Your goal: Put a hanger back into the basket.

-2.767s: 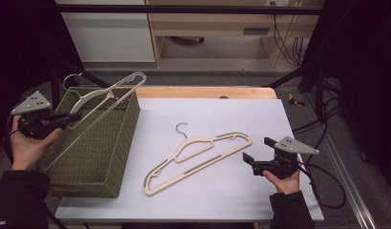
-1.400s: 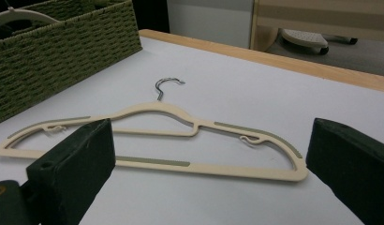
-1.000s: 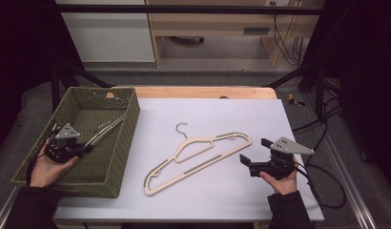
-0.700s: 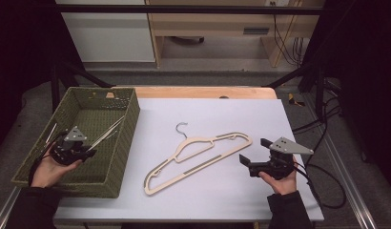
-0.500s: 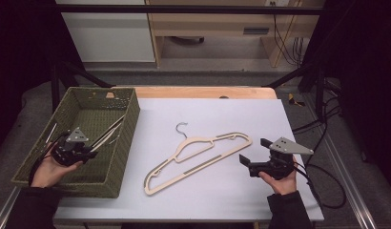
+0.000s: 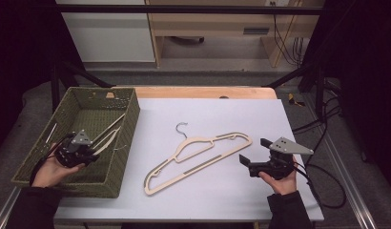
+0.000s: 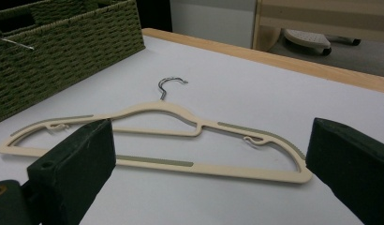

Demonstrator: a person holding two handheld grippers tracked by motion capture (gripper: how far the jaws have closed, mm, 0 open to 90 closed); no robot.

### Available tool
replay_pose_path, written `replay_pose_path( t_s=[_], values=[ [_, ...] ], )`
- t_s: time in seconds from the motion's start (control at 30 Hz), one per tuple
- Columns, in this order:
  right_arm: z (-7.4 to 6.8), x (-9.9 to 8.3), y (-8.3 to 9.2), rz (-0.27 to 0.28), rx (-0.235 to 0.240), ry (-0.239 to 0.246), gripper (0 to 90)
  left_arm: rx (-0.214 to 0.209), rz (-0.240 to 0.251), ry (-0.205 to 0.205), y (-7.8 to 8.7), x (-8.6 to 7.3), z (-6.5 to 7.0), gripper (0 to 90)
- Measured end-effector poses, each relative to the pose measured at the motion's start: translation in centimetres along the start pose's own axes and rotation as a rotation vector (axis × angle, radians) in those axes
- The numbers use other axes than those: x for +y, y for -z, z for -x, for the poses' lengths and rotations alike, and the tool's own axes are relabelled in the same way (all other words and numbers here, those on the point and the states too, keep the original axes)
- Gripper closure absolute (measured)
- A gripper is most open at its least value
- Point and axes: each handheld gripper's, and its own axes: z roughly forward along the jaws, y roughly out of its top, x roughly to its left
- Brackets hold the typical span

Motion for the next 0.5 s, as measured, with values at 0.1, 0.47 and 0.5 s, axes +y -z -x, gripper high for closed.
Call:
replay_pose_path(
  t_s=[0.1,0.47,0.5],
  values=[
    [0.0,0.0,0.0,-0.001,0.000,-0.001,2.4,0.000,0.009,0.000,0.1,0.0,0.0,70.8],
    [-0.1,0.0,0.0,0.002,0.004,0.000,2.4,0.036,0.217,0.062,3.6,0.5,-0.1,56.0],
    [-0.1,0.1,0.0,0.003,0.004,0.000,2.4,0.041,0.244,0.065,4.1,0.6,-0.1,54.6]
  ],
)
